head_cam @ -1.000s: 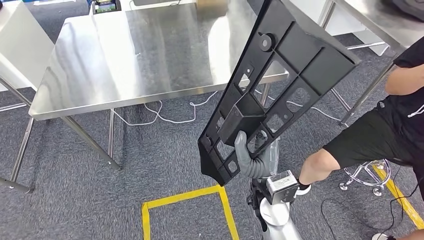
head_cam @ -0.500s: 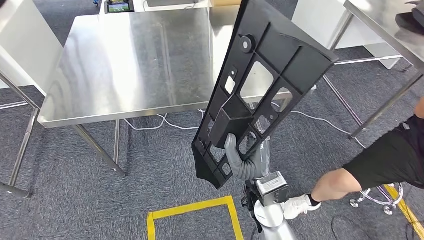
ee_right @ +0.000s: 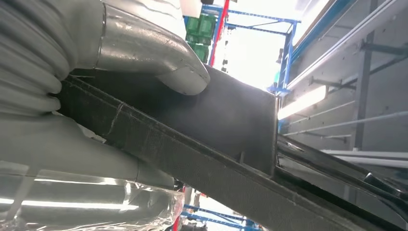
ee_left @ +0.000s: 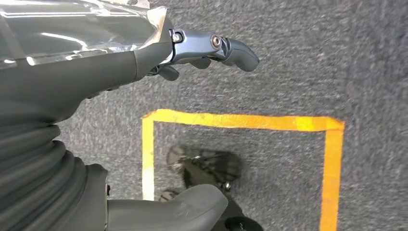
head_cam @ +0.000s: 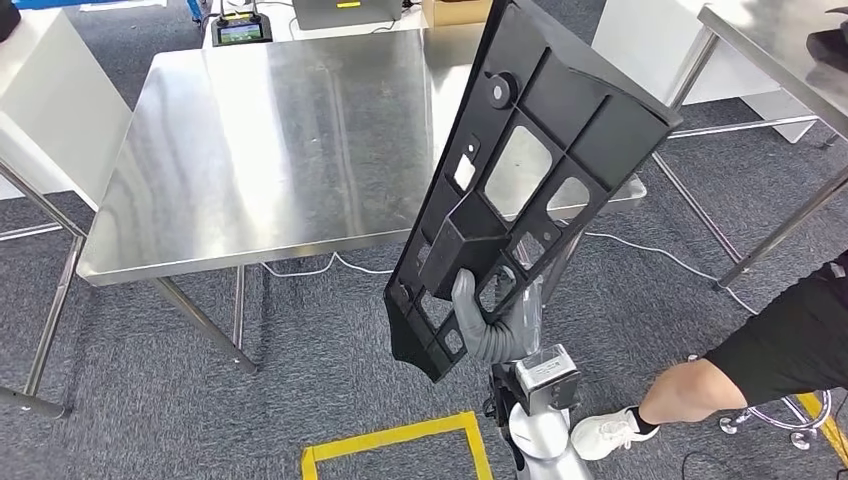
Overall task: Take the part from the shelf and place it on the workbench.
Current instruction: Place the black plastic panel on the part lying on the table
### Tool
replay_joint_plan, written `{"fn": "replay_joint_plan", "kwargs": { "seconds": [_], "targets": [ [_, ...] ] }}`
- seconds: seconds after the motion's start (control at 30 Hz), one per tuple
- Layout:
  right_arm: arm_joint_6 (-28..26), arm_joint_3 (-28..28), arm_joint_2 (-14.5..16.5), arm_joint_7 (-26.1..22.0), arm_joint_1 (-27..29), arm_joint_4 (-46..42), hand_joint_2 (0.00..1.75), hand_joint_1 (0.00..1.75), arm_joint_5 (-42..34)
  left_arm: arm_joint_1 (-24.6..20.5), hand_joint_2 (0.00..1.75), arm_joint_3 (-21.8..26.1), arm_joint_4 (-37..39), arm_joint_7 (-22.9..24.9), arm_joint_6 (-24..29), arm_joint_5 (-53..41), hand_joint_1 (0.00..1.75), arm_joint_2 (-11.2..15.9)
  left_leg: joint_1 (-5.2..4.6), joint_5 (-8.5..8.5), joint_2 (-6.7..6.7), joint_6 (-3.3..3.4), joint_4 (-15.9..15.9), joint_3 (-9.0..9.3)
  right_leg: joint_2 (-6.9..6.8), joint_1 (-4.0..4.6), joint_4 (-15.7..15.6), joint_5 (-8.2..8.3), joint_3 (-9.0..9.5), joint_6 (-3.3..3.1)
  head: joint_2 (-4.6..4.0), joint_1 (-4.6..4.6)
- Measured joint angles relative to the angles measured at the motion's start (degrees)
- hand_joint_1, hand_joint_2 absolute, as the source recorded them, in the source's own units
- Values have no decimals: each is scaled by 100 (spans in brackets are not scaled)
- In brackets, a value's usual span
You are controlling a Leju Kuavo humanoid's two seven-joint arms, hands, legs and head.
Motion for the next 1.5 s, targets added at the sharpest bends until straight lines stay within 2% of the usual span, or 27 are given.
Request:
{"fn": "replay_joint_plan", "kwargs": {
  "seconds": [0.03, 0.07, 0.1, 0.13, 0.17, 0.23, 0.3, 0.4, 0.47, 0.5, 0.57, 0.63, 0.77, 0.83, 0.9, 0.93, 0.97, 1.0, 1.07, 1.1, 1.13, 1.2, 1.27, 1.33, 1.43, 1.47, 1.5],
  "targets": [
    [0, -4, 0, 1, 1, -1, 175, 175, 0, 2, 175, 0, 1, -1, -6, -4, 0, 5, 49, 296, 16, -55, -385, 122, 4, -29, -2, -57, 53, 50, 0, 0],
    [0, -9, -1, 4, 1, -2, 175, 175, 1, 3, 175, 0, 5, -3, -16, -11, 0, 9, 74, 447, 33, -101, -727, 238, 8, -50, 4, -113, 120, 104, 0, -3],
    [-1, -15, 0, 5, -3, -4, 175, 175, 2, 0, 175, -1, 10, -6, -26, -23, 0, 12, 73, 492, 46, -97, -963, 336, 6, -45, 5, -165, 136, 162, 1, -14],
    [-2, -20, 1, 8, -4, -8, 175, 175, 7, -1, 175, -1, 14, -9, -35, -35, 0, 15, 60, 487, 57, -52, -1087, 388, 5, -29, 12, -206, 160, 222, 1, -12],
    [-3, -23, 1, 9, -4, -14, 175, 175, 11, -2, 175, -1, 17, -12, -40, -44, 0, 17, 31, 398, 66, 25, -1095, 406, 6, -1, 19, -228, 203, 275, 1, -11],
    [-4, -25, -1, 10, -6, -32, 175, 175, 20, -2, 175, 0, 13, -19, -39, -51, 0, 21, -5, 430, 51, 199, -1118, 482, -1, 29, 61, -260, 245, 345, 1, 9],
    [-4, -24, -3, 9, -19, -46, 175, 175, 21, -11, 175, 0, 9, -27, -39, -54, 0, 23, -41, 393, 30, 317, -1143, 576, -7, 31, 465, -340, 28, 327, 0, 16],
    [-8, -27, -16, 9, -3, -49, 175, 175, 28, -17, 175, -1, 9, -32, -40, -64, 0, 27, -104, 291, 8, 434, -1152, 679, -10, 57, 1544, -667, -744, 225, 1, 24],
    [-14, -30, -27, 10, 16, -49, 175, 175, 33, -16, 175, -2, 9, -29, -44, -82, 0, 22, -165, 201, -19, 473, -1152, 788, -10, 112, 1672, -709, -1040, 206, 1, 26],
    [-17, -31, -30, 10, 19, -51, 175, 175, 37, -17, 175, -4, 9, -26, -45, -93, 0, 17, -198, 152, -31, 485, -1153, 858, -10, 150, 1449, -571, -1045, 214, 1, 26],
    [-22, -38, -31, 10, 29, -61, 175, 175, 52, -25, 175, -13, 10, -10, -46, -109, 0, 2, -256, 52, -49, 496, -1154, 991, -15, 237, 742, -77, -908, 197, 1, 15],
    [-26, -52, -32, 16, 43, -79, 175, 175, 76, -45, 175, -22, 9, 12, -50, -117, 0, -8, -297, -39, -65, 473, -1150, 1063, -26, 274, 325, 243, -792, 97, 1, 9],
    [-28, -86, -22, 26, 67, -114, 175, 175, 92, -91, 175, -31, -2, 27, -67, -157, 0, 9, -298, -138, -66, 392, -931, 1038, -9, 172, 245, 332, -634, -12, 1, 14],
    [-28, -103, -9, 26, 69, -135, 175, 175, 95, -108, 175, -42, -7, 27, -81, -179, 0, 17, -253, -272, -41, 302, -454, 759, -8, 151, 228, 285, -543, -75, 1, 14],
    [-28, -119, -3, 26, 85, -144, 175, 175, 96, -113, 175, -58, -7, 27, -99, -188, 0, 17, -178, -513, -22, 209, 153, 336, -6, 147, 228, 225, -496, -109, 1, 11],
    [-28, -127, -2, 26, 101, -144, 175, 175, 96, -112, 175, -64, -7, 27, -103, -191, 0, 20, -139, -568, -16, 173, 318, 170, 1, 140, 228, 194, -470, -104, 1, 11],
    [-29, -134, -2, 26, 117, -144, 175, 175, 96, -112, 175, -69, -7, 27, -105, -195, 0, 23, -101, -510, -10, 138, 311, 89, 10, 129, 228, 161, -434, -86, 1, 11],
    [-30, -140, -2, 26, 130, -144, 175, 175, 96, -112, 175, -73, -7, 27, -105, -199, 0, 27, -64, -334, -2, 104, 115, 110, 19, 111, 228, 125, -387, -60, 0, 11],
    [-31, -151, -2, 26, 138, -148, 175, 175, 98, -113, 175, -79, -7, 27, -108, -205, 0, 26, -12, 93, 0, 36, -550, 346, 31, 76, 226, 44, -279, 19, 1, 9],
    [-30, -156, -1, 26, 134, -151, 175, 175, 105, -118, 175, -82, -6, 28, -110, -207, 0, 21, -12, 110, 2, 43, -785, 444, 34, 74, 224, 7, -244, 65, 1, 4],
    [-30, -161, 2, 26, 132, -156, 175, 175, 121, -123, 175, -84, -5, 31, -112, -207, 0, 16, -26, 86, -1, 75, -912, 508, 33, 85, 214, -29, -237, 111, 1, 2],
    [-26, -168, 10, 32, 124, -164, 175, 175, 210, -123, 175, -84, -4, 39, -111, -206, 0, 13, -61, -3, 1, 219, -937, 541, 37, 115, 248, -60, -189, 204, 1, 0],
    [-26, -168, 16, 44, 101, -168, 175, 175, 362, -122, 175, -83, -5, 44, -109, -205, 0, 10, -72, 98, -6, 334, -964, 643, 31, 124, 349, -111, -156, 268, 1, 7],
    [-42, -163, 24, 56, 45, -166, 175, 175, 495, -138, 175, -83, -7, 45, -109, -205, 0, 5, -87, 106, -5, 401, -973, 740, 13, 123, 719, -263, -356, 264, 1, 17],
    [-150, -154, 31, 110, -37, -144, 175, 175, 796, -150, 175, -83, -7, 27, -130, -212, 0, -2, -119, 84, -16, 457, -969, 769, 4, 142, 1639, -621, -1024, 199, 1, 24],
    [-219, -141, 31, 157, -86, -123, 175, 175, 972, -150, 175, -83, -7, 17, -140, -220, 0, -8, -137, 65, -27, 468, -969, 780, 4, 154, 1724, -671, -1173, 193, 1, 26],
    [-303, -116, 31, 222, -165, -91, 175, 175, 1193, -152, 175, -83, -7, 9, -145, -231, 0, -17, -158, 43, -41, 476, -970, 800, 4, 171, 1606, -608, -1223, 203, 1, 27]
  ]
}}
